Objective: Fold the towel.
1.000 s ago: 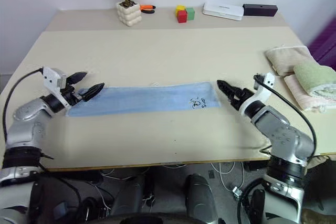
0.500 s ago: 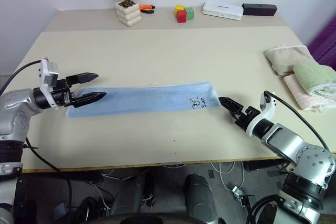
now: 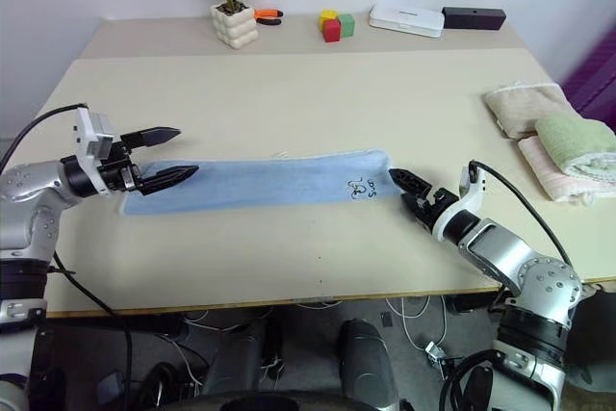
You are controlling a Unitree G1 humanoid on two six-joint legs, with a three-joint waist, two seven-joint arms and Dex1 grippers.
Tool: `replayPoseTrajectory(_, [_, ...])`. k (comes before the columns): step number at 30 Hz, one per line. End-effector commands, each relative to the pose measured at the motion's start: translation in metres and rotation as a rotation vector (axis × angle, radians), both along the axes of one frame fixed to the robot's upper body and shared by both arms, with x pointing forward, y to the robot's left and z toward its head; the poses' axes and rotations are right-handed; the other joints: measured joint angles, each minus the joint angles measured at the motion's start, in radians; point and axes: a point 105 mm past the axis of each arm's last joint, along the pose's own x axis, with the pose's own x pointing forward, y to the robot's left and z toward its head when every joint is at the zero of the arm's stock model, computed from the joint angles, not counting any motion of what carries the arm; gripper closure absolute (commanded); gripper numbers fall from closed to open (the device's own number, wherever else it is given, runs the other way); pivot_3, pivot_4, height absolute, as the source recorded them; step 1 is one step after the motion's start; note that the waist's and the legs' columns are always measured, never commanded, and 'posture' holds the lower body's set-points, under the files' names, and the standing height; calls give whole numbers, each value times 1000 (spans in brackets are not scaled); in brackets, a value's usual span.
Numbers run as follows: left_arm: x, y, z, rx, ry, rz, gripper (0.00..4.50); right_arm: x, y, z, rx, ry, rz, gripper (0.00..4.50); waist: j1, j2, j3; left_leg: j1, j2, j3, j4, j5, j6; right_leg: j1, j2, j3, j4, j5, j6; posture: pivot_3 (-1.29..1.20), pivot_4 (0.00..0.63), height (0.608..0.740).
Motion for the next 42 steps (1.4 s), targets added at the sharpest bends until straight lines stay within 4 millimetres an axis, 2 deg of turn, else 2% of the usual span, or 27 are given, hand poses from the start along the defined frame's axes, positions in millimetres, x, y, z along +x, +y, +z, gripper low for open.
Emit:
replayPoseTrajectory(1, [-2, 3, 11, 11, -54, 8, 0, 12, 9, -2, 40, 15, -5, 1889, -1, 0, 0, 0, 0, 0, 0, 0, 0, 0, 0, 0, 0, 0, 0, 0, 150, 740])
replayPoseTrajectory(3, [-3, 3, 10, 10, -54, 10, 0, 21, 10, 5, 63, -2, -21, 2905, -4, 1, 0, 0, 0, 0, 0, 0, 0, 0, 0, 0, 0, 0, 0, 0, 150, 740])
replayPoseTrajectory(6, [-3, 3, 10, 7, -56, 14, 0, 23, 14, 4, 37, 3, -11, 4459, -4, 0, 0, 0, 0, 0, 0, 0, 0, -1, 1, 0, 0, 0, 0, 0, 150, 740])
replayPoseTrajectory(8, [-3, 3, 10, 3, -61, 19, 0, 22, 10, 3, 7, 1, -10, 4459, -1, 0, 0, 0, 0, 0, 0, 0, 0, 0, 1, 0, 0, 0, 0, 0, 150, 740])
replayPoseTrajectory(15, [-1, 5, 7, -1, -66, 36, 0, 21, -37, 24, -135, -43, -82, 4459, 9, 0, 0, -1, 0, 0, 0, 0, 0, 0, 0, 0, -2, 0, 0, 0, 150, 740])
replayPoseTrajectory(20, [3, 3, 6, -9, -78, 36, 0, 12, -67, 37, -279, -70, -101, 4459, 5, 1, 0, -1, 0, 0, -1, 0, 1, -1, 0, 0, -2, 0, 0, 0, 150, 740])
replayPoseTrajectory(27, [6, 1, 2, -20, -74, 28, 0, -15, -79, 45, -444, -104, -25, 4459, 7, 1, 0, -1, 0, 1, -1, 0, 1, -1, 0, 0, -3, 0, 0, 0, 150, 740])
replayPoseTrajectory(32, [11, -2, 4, -29, -83, 15, 0, -9, -66, 80, -538, -232, 41, 4459, 5, 1, 0, -1, 0, 0, -1, 0, 1, -1, 0, 0, -4, 0, 0, 0, 150, 740])
replayPoseTrajectory(34, [12, -3, 5, -31, -86, 10, 0, -5, -53, 90, -570, -277, 87, 4459, 5, 1, 0, -2, 0, 0, -1, 0, 1, -1, 0, 0, -5, 0, 0, 0, 150, 740])
replayPoseTrajectory(39, [8, -2, 7, -29, -89, 5, 0, -3, -1, 101, -603, -378, 274, 4459, 6, 1, 0, -2, 0, 1, -2, -1, 1, -1, 0, 0, -7, 0, 0, 0, 150, 740])
replayPoseTrajectory(42, [4, -1, 7, -26, -84, 2, 0, -1, 23, 103, -608, -419, 345, 4459, 6, 0, 1, -3, 0, 1, -2, -1, 2, -1, 0, 0, -8, 0, 0, 0, 150, 740])
